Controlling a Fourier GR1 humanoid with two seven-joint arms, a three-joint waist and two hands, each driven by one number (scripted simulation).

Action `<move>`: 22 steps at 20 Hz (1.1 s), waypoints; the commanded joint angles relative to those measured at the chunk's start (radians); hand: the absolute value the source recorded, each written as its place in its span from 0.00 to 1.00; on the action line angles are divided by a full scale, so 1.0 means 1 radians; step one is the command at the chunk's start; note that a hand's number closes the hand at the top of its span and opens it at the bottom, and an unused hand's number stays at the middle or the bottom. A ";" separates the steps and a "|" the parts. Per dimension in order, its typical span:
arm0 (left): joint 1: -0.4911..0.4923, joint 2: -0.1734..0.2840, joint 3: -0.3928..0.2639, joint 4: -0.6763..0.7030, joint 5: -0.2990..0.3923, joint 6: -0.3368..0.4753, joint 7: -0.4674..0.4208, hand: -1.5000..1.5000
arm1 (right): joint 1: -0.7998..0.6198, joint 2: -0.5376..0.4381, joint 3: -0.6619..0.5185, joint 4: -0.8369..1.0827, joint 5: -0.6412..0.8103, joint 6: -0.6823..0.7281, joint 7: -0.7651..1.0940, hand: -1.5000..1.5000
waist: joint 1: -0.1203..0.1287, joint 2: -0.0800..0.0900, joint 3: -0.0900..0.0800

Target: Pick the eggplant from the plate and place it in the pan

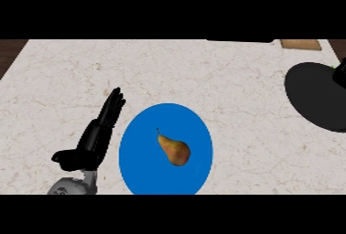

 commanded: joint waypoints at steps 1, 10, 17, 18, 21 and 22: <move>-0.014 -0.038 -0.043 0.011 -0.030 0.015 -0.011 0.50 | -0.019 -0.023 0.067 0.149 0.068 0.123 0.120 0.00 | 0.027 0.015 0.000; -0.023 -0.032 -0.025 0.020 -0.033 0.013 -0.009 0.50 | -0.113 0.039 0.109 0.223 0.107 0.393 0.092 0.00 | 0.026 0.010 0.003; -0.021 -0.028 -0.007 0.008 -0.020 0.008 -0.004 0.50 | -0.118 0.002 -0.069 0.208 -0.058 0.408 -0.058 0.00 | 0.014 0.012 0.005; 0.006 -0.025 -0.005 0.001 -0.015 0.011 0.006 0.50 | -0.080 -0.012 -0.092 0.214 -0.081 0.436 -0.097 0.00 | 0.003 0.006 0.004; 0.028 0.002 0.012 -0.014 -0.005 -0.011 -0.015 0.50 | -0.072 -0.065 -0.135 0.237 -0.120 0.535 -0.105 0.00 | 0.010 0.008 0.004; 0.012 -0.037 -0.023 -0.003 -0.032 0.018 0.004 0.50 | -0.108 -0.076 -0.147 0.237 -0.133 0.576 -0.067 0.00 | 0.000 0.003 0.003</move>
